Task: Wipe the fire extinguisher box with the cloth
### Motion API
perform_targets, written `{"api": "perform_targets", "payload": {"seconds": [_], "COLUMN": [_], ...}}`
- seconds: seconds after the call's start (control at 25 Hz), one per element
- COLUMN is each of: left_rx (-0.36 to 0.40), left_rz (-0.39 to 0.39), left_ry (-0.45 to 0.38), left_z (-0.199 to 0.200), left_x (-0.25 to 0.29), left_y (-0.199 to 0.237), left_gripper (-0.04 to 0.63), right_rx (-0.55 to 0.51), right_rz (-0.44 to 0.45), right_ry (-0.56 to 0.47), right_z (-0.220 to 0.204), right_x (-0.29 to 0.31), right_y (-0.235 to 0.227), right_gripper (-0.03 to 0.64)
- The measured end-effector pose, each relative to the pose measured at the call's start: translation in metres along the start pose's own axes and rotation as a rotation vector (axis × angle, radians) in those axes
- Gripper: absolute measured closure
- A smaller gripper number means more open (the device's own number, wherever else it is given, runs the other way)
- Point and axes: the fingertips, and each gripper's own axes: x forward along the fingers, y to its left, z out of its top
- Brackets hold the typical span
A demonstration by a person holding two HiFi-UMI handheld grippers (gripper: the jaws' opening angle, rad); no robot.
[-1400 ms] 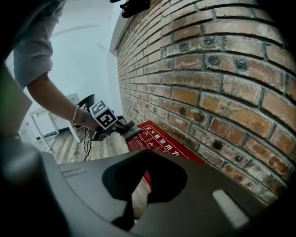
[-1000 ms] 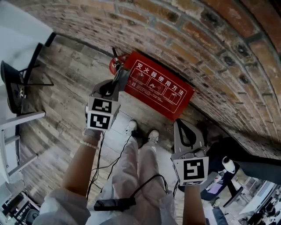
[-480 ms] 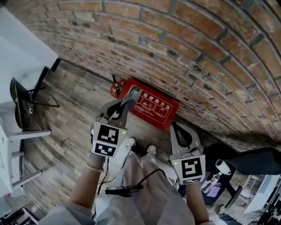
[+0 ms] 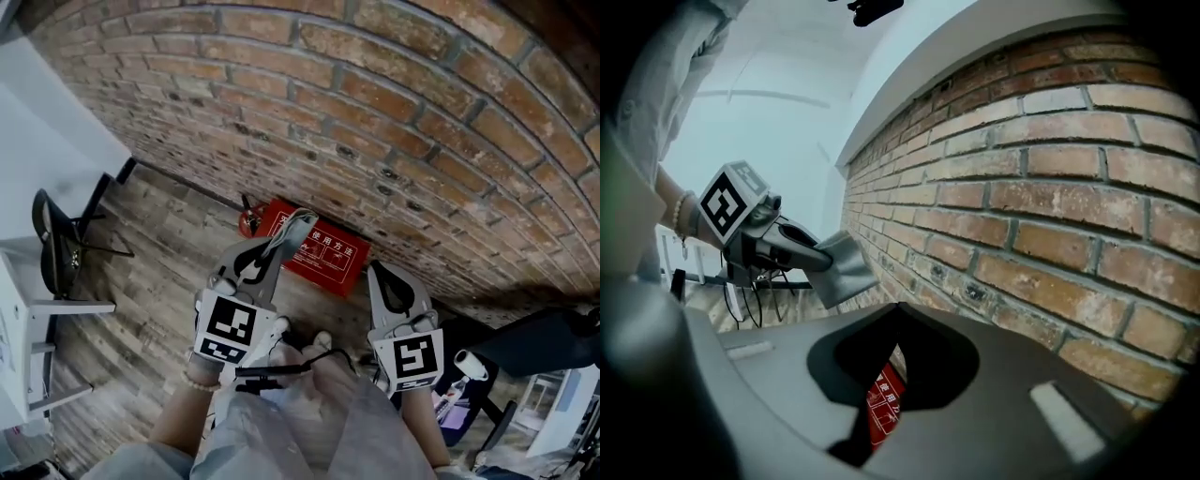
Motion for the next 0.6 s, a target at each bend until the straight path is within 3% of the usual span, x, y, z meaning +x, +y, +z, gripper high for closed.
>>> {"api": "perform_targets", "payload": {"seconds": [0.2,0.6], "left_rx": [0.022,-0.004], "left_rz": [-0.02,-0.016], "left_ry": [-0.043,-0.096], "left_z": [0.024,0.045], "left_x": [-0.012,-0.03], "left_y": [-0.01,-0.016], "left_gripper": [0.583,0.583], "right_rx": [-0.011,-0.043], "right_rz": [0.004,0.022], "right_ry": [-0.044,-0.102], "right_z": [0.021,0.045], "right_x": [-0.008,-0.018], "right_y": [0.0,0.011], "right_gripper": [0.607,0.607]}}
